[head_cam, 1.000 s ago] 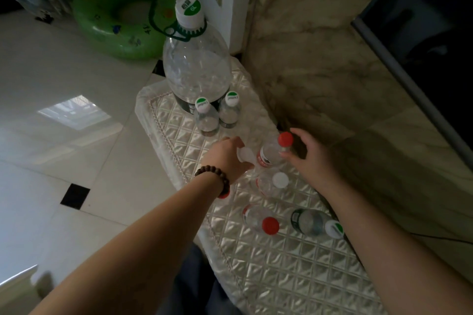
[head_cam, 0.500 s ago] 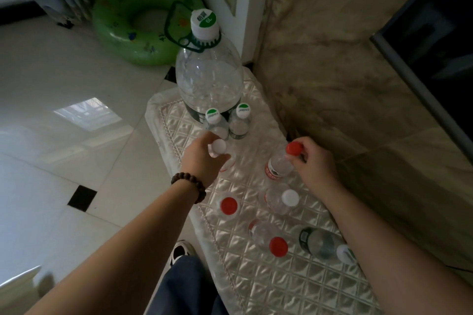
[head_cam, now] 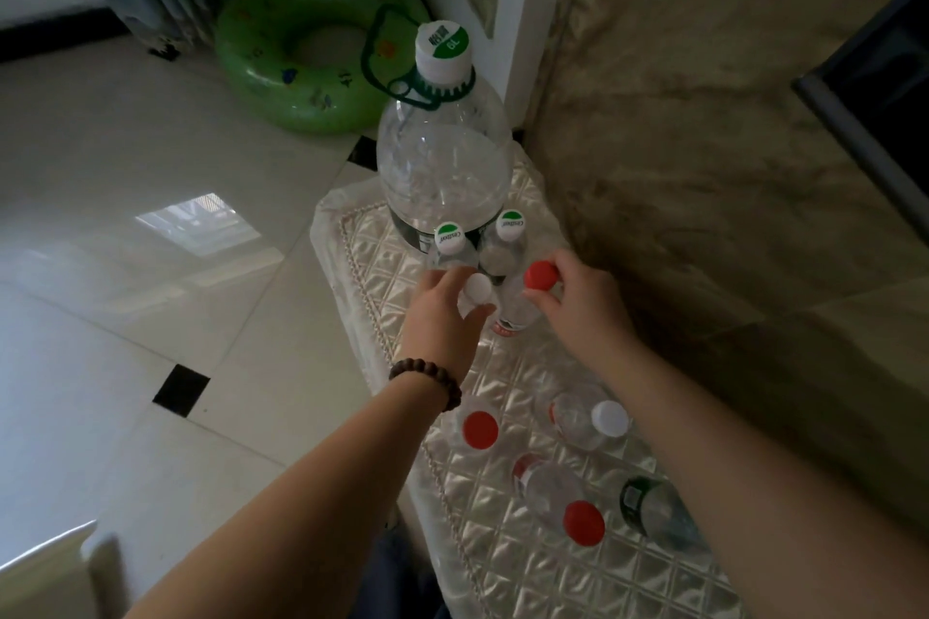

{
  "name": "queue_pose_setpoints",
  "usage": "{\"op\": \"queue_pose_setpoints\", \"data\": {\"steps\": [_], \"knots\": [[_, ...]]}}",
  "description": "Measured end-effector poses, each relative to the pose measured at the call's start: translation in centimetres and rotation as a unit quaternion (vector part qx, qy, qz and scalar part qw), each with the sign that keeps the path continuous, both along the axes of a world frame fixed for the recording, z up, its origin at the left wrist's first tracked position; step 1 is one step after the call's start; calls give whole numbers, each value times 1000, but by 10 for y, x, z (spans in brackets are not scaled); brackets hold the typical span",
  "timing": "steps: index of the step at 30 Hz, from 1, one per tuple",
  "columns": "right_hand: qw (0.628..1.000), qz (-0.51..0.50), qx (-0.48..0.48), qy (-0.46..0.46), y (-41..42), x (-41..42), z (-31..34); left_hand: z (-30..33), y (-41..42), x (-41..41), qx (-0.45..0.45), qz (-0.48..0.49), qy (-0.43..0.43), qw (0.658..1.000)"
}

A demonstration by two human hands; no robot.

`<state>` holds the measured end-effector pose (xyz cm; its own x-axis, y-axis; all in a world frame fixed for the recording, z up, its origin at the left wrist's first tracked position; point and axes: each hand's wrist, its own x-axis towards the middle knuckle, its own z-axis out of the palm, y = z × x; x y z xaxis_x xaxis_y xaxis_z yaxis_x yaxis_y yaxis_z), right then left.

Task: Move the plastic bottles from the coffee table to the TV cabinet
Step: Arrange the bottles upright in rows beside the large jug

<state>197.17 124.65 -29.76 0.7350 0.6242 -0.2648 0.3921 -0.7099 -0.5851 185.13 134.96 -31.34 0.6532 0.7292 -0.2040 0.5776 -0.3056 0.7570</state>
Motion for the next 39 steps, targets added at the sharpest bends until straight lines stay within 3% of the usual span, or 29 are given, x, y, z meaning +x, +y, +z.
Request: {"op": "queue_pose_setpoints", "data": {"steps": [7,12,15,19,23,26,32,39], "knots": [[1000,-2,14,-10,0,-8,-5,-9,6,-10,-1,-19,-14,1000],[998,-22,45,41,-12,-13,-1,-7,7,-36,-25,-14,-28,999],[994,-64,67,48,-36,-25,10,-1,3,-66,-90,-14,-47,995],[984,-138,106,26,-81,-65,28,-1,-16,-107,-146,-91,-32,985],[974,-190,126,-7,-114,-103,32,-17,-37,-118,-104,-154,-9,982],[974,-211,84,-16,-126,-111,19,-30,-53,-111,-88,-134,-8,987],[974,-208,69,60,-116,-105,6,-39,-73,-106,-63,-79,-23,995],[974,-210,53,62,-120,-93,-7,-42,-82,-109,-76,-8,-107,991]]}}
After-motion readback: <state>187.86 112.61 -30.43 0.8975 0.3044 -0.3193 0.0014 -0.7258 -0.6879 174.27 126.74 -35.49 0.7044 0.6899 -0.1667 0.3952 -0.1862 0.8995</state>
